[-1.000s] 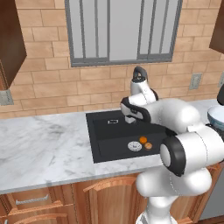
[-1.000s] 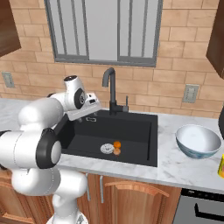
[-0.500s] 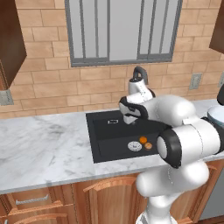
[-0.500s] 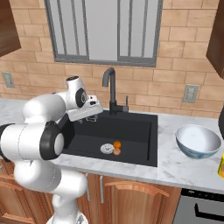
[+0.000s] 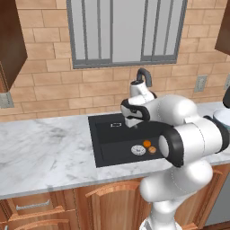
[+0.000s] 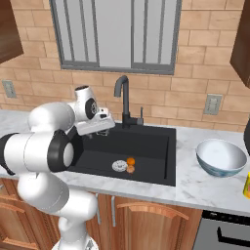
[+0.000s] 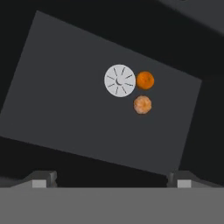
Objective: Remove the tangerine and tangerine from the sink. Then move the bowl and cup from the counter to the sink for washing.
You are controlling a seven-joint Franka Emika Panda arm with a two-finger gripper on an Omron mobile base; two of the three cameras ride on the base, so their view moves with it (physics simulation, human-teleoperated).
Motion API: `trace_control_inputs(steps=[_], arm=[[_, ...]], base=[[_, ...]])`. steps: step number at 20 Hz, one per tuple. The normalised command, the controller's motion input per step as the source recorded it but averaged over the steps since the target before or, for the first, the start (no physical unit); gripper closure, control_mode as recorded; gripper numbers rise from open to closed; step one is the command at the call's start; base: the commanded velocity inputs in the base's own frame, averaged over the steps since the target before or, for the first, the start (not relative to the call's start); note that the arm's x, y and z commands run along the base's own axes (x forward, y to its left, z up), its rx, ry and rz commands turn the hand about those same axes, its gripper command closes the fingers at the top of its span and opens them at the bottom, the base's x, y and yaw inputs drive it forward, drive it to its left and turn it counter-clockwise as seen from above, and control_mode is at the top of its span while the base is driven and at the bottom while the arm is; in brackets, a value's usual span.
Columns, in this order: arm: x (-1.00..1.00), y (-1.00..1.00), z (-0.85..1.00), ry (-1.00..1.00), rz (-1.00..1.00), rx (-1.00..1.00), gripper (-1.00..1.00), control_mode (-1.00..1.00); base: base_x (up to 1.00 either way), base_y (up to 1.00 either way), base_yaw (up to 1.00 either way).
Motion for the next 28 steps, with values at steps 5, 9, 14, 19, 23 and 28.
trace_control_inputs(steps=[5,9,14,19,23,28], arm=[[0.00,0.00,-0.18,0.00,-0.05,-0.02,-1.00,-1.00],[0.00,-0.09,-0.15,0.00,-0.06,-0.02,-1.00,-1.00],[0.00,-0.14,-0.15,-0.02,-0.05,-0.02,-1.00,-1.00],[0.00,-0.13,-0.12,-0.01,-0.07,0.00,-1.00,-1.00],[0.00,-0.08,-0.11,0.00,-0.09,0.00,-1.00,-1.00],[0.00,-0.10,-0.10,-0.01,-0.08,0.00,-1.00,-1.00]], base=[[0.00,0.00,0.00],[0.00,0.00,0.00],[0.00,0.00,0.00],[0.00,0.00,0.00],[0.00,0.00,0.00],[0.00,0.00,0.00]])
